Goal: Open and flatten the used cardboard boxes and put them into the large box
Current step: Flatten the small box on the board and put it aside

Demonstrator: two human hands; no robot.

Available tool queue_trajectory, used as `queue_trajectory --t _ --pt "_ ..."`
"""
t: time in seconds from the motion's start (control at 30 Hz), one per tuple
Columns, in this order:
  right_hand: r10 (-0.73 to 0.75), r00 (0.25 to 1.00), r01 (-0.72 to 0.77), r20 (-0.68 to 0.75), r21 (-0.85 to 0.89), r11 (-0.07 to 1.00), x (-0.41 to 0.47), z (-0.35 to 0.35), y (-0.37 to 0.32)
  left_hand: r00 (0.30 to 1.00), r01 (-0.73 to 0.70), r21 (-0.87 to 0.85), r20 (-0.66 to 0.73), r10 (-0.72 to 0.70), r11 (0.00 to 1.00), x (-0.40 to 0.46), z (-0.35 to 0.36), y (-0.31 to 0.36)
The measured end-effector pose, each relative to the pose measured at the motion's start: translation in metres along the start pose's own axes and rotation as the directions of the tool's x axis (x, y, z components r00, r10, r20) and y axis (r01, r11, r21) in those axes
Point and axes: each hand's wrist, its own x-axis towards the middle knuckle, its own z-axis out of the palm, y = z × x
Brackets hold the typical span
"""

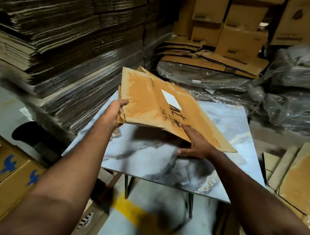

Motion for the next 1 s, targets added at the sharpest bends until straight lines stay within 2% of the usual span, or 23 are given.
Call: queue_trajectory --t 0.07,0.13,0.2,0.23,0.27,0.3,0.33,0.4,0.47,0.53,0.63,0.77,0.8,0.83,0.87,0.9,0.93,0.97,1.0 --pt "0.015 0.996 -0.019 -0.086 -0.051 0.999 -0.002 -0.009 -0.003 0.999 -0.004 -0.090 0.031 0.007 0.996 -0.002 0.001 0.011" --pt "0.022 0.958 -0.032 -0.286 -0.030 0.999 0.001 -0.020 -0.010 0.995 0.009 -0.247 0.098 0.015 0.969 -0.001 -0.001 0.009" --pt "0.049 0.888 -0.050 -0.457 0.009 0.999 0.008 -0.038 -0.026 0.991 0.016 -0.523 0.124 0.058 0.852 0.003 -0.004 0.002" --pt "0.063 0.869 -0.068 -0.491 0.009 0.998 0.013 -0.049 -0.037 0.985 0.030 -0.635 0.150 0.085 0.772 0.007 -0.005 -0.001" --pt "0.069 0.855 -0.082 -0.513 -0.002 0.997 0.018 -0.062 -0.050 0.971 0.057 -0.675 0.210 0.117 0.736 0.009 -0.004 -0.003" --pt "0.071 0.842 -0.092 -0.535 -0.013 0.996 0.022 -0.075 -0.063 0.952 0.081 -0.629 0.279 0.128 0.773 0.007 -0.001 -0.003" --pt "0.069 0.827 -0.094 -0.558 -0.017 0.995 0.026 -0.089 -0.075 0.932 0.085 -0.517 0.344 0.116 0.852 0.005 0.004 -0.002" --pt "0.045 0.799 -0.100 -0.600 -0.059 0.993 0.034 -0.114 -0.098 0.887 0.025 -0.216 0.456 0.078 0.976 0.000 0.018 -0.001" --pt "0.023 0.791 -0.136 -0.611 -0.139 0.981 0.043 -0.131 -0.117 0.848 -0.037 -0.036 0.528 0.050 0.999 -0.007 0.034 0.005" --pt "-0.027 0.800 -0.146 -0.600 -0.238 0.960 0.049 -0.140 -0.132 0.847 -0.076 -0.015 0.526 0.073 0.997 -0.015 0.051 0.018" --pt "-0.105 0.832 -0.130 -0.545 -0.375 0.918 0.053 -0.141 -0.142 0.854 -0.081 -0.092 0.507 0.117 0.992 -0.024 0.073 0.048" --pt "-0.157 0.845 -0.110 -0.510 -0.454 0.884 0.048 -0.135 -0.137 0.970 0.052 -0.303 0.242 0.024 0.951 -0.024 0.082 0.075" --pt "-0.226 0.817 -0.071 -0.531 -0.481 0.874 0.044 -0.132 -0.135 0.983 0.059 -0.314 0.186 0.000 0.948 -0.023 0.082 0.077" --pt "-0.319 0.757 -0.023 -0.570 -0.511 0.859 0.039 -0.126 -0.135 0.988 0.059 -0.319 0.151 -0.011 0.946 -0.021 0.082 0.078" --pt "-0.404 0.656 0.010 -0.638 -0.527 0.850 0.033 -0.118 -0.136 0.991 0.052 -0.331 0.133 -0.008 0.942 -0.019 0.083 0.078" --pt "-0.436 0.570 0.033 -0.696 -0.511 0.859 0.027 -0.109 -0.136 0.993 0.037 -0.342 0.117 0.003 0.939 -0.017 0.085 0.078" --pt "-0.423 0.537 0.046 -0.730 -0.475 0.879 0.019 -0.101 -0.138 0.994 0.023 -0.361 0.108 0.017 0.932 -0.018 0.087 0.079" --pt "-0.336 0.570 0.053 -0.749 -0.375 0.925 0.018 -0.091 -0.136 0.995 0.011 -0.375 0.100 0.029 0.927 -0.019 0.090 0.080" --pt "-0.187 0.646 0.048 -0.740 -0.205 0.978 0.016 -0.082 -0.137 0.994 0.000 -0.394 0.099 0.043 0.919 -0.020 0.094 0.081"
